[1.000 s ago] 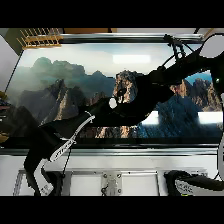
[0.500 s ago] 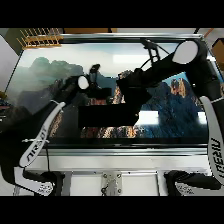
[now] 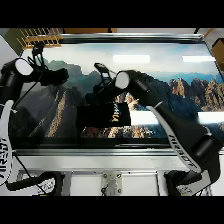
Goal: Fold the clothes and pants, and hang the long-sleeved shirts on hangers.
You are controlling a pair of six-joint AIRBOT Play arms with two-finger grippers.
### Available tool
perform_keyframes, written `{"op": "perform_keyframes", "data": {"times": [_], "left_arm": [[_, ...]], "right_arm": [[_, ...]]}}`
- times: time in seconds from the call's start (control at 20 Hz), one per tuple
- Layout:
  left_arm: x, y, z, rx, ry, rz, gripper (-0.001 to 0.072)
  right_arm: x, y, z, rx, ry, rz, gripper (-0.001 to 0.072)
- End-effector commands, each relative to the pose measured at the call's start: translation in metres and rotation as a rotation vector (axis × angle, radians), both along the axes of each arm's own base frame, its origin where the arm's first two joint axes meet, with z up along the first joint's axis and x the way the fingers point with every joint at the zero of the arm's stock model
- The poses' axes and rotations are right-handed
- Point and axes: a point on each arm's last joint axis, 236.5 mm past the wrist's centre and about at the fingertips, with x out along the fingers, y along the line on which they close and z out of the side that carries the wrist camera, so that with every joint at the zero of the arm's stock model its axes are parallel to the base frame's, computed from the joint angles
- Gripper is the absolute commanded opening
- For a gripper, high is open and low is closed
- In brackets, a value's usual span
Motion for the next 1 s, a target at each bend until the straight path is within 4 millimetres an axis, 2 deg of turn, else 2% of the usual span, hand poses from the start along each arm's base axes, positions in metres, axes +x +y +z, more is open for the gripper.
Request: {"op": "perform_keyframes", "data": {"times": [0.0,0.05,0.15,0.2,0.25,0.3,0.35,0.45,0.5,0.65,0.75,0.8,0.85,0.95], "left_arm": [[-0.008,0.024,0.020,0.009,-0.027,0.040,0.0005],[-0.009,0.024,0.023,0.009,-0.034,0.040,0.0005],[-0.010,0.024,0.030,0.009,-0.050,0.041,0.0005],[-0.011,0.024,0.033,0.009,-0.056,0.041,0.0005],[-0.013,0.023,0.035,0.009,-0.058,0.039,0.0005],[-0.017,0.022,0.037,0.009,-0.060,0.035,0.0005],[-0.023,0.019,0.035,0.009,-0.062,0.032,0.0005],[-0.040,0.008,0.020,0.007,-0.049,0.017,0.0005],[-0.052,0.001,0.008,0.004,-0.028,0.003,0.0006],[-0.087,-0.028,-0.027,0.002,0.030,-0.063,0.0005],[-0.103,-0.048,-0.040,0.001,0.044,-0.112,0.0005],[-0.109,-0.058,-0.044,0.001,0.042,-0.137,0.0005],[-0.113,-0.065,-0.046,0.001,0.037,-0.156,0.0005],[-0.119,-0.079,-0.048,-0.002,0.037,-0.185,0.0005]], "right_arm": [[0.006,0.074,-0.028,0.155,-0.024,-0.063,0.0580],[0.004,0.090,-0.022,0.226,-0.030,-0.058,0.0667],[0.001,0.103,0.003,0.334,-0.044,-0.032,0.0659],[0.004,0.096,0.016,0.344,-0.076,-0.011,0.0659],[0.008,0.081,0.025,0.326,-0.111,0.016,0.0659],[0.014,0.061,0.029,0.290,-0.144,0.031,0.0659],[0.020,0.033,0.028,0.238,-0.164,0.030,0.0659],[0.028,-0.038,0.006,0.125,-0.146,-0.033,0.0659],[0.027,-0.078,-0.012,0.069,-0.108,-0.078,0.0659],[0.010,-0.211,-0.086,-0.104,0.070,-0.265,0.0660],[-0.002,-0.269,-0.126,-0.131,0.196,-0.401,0.0666],[-0.006,-0.285,-0.142,-0.122,0.242,-0.447,0.0667],[-0.007,-0.290,-0.151,-0.096,0.270,-0.466,0.0667],[-0.001,-0.275,-0.161,-0.005,0.298,-0.454,0.0667]]}}
